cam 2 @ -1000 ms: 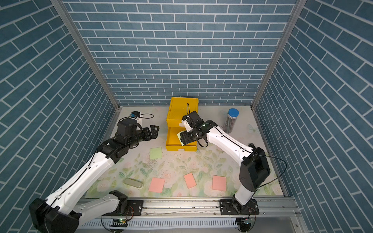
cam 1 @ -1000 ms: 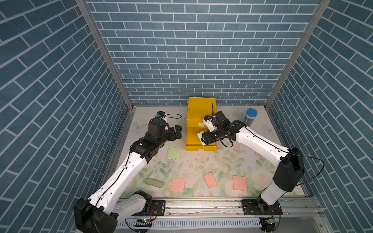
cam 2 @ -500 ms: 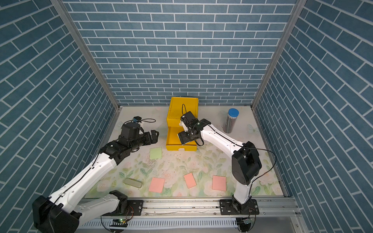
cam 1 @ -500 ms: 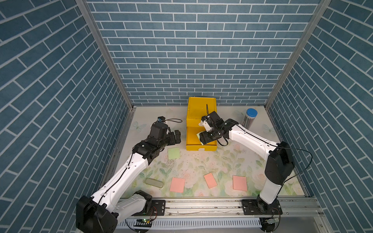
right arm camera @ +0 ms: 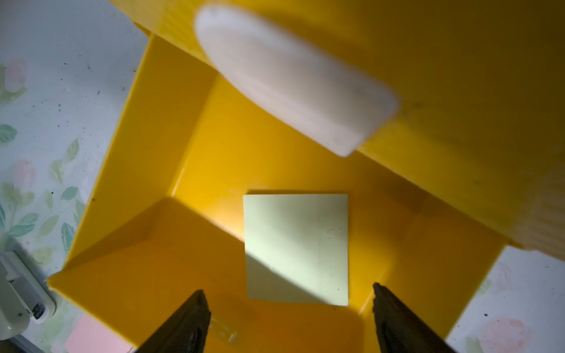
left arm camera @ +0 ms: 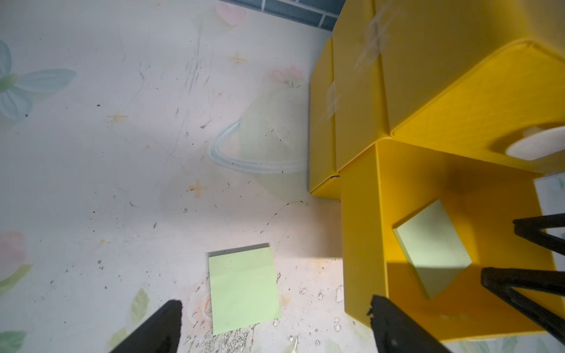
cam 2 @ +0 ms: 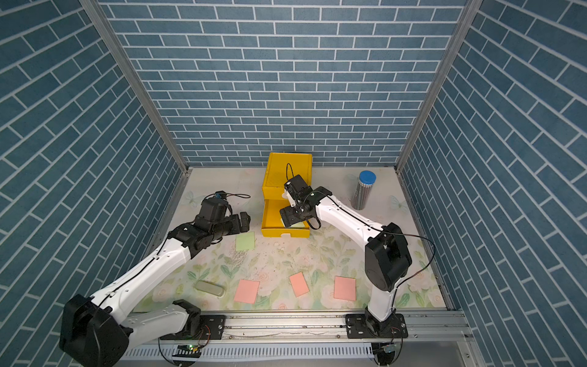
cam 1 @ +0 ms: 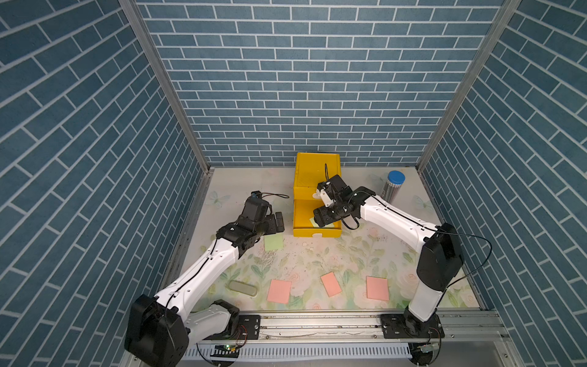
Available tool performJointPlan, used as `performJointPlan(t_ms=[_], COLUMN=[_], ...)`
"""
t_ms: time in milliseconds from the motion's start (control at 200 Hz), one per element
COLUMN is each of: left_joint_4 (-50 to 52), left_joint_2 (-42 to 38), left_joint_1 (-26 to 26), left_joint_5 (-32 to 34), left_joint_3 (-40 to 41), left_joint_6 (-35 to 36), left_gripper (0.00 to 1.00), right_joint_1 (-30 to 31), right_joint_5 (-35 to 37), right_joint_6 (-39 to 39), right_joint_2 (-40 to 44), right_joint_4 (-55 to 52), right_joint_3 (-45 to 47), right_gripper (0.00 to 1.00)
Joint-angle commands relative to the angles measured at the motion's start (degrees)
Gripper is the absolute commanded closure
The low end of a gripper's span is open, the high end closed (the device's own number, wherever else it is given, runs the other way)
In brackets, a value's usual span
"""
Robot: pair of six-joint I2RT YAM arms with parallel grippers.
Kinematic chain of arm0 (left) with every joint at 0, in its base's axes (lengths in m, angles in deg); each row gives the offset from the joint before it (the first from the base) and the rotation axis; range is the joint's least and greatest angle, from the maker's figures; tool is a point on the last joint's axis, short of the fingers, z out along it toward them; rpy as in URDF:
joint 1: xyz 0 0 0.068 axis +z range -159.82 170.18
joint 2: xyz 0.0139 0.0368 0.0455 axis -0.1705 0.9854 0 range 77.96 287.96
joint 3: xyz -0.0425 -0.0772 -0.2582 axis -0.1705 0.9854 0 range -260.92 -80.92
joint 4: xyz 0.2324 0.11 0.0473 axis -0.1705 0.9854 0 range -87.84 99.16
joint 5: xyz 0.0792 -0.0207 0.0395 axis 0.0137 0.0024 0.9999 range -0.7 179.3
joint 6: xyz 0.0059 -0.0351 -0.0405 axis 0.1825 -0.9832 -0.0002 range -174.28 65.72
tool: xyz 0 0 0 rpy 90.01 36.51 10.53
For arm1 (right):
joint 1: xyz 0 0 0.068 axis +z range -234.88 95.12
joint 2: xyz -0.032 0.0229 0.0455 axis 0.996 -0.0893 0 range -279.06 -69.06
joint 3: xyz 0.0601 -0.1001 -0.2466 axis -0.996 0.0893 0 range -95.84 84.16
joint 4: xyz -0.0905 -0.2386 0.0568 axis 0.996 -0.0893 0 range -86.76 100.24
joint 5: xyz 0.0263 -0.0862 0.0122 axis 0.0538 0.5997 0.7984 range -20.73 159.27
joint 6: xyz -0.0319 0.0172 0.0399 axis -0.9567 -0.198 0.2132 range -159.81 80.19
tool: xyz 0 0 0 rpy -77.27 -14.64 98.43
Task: Please put the sticky notes in the drawer by color
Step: Place the sticky notes in the drawer, then pick up the sticky notes from the center of the board.
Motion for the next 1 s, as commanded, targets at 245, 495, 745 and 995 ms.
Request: performJointPlan(t_ms=[245, 495, 745, 995], left_joint_4=[0.8, -0.8, -0.3, 2.3], left_joint_2=[10.7, 18.3, 25.1, 28.9], left_joint_1=[-0.3, 0.1, 0.5, 0.3], left_joint_5=[2.1, 0.1, 0.0, 1.2], left_joint_3=[4.1, 1.2, -1.4, -2.0], left_joint_6=[-1.2, -0.2, 1.1, 1.6], left_gripper=[0.0, 0.0, 0.0, 0.0], right_joint_1=[0.1, 0.0, -0.5, -1.9], right_joint_5=[-2.6, 1.4, 3.6, 5.2], right_joint_6=[2.5, 2.6, 1.1, 0.2], right_joint_2=[17.2, 26.6, 29.8, 31.7], right_joint_4=[6.0, 8.0, 8.2, 8.7], right_joint_3=[9.1, 17.6, 21.1, 26.2], right_gripper=[0.19, 0.16, 0.13, 0.11])
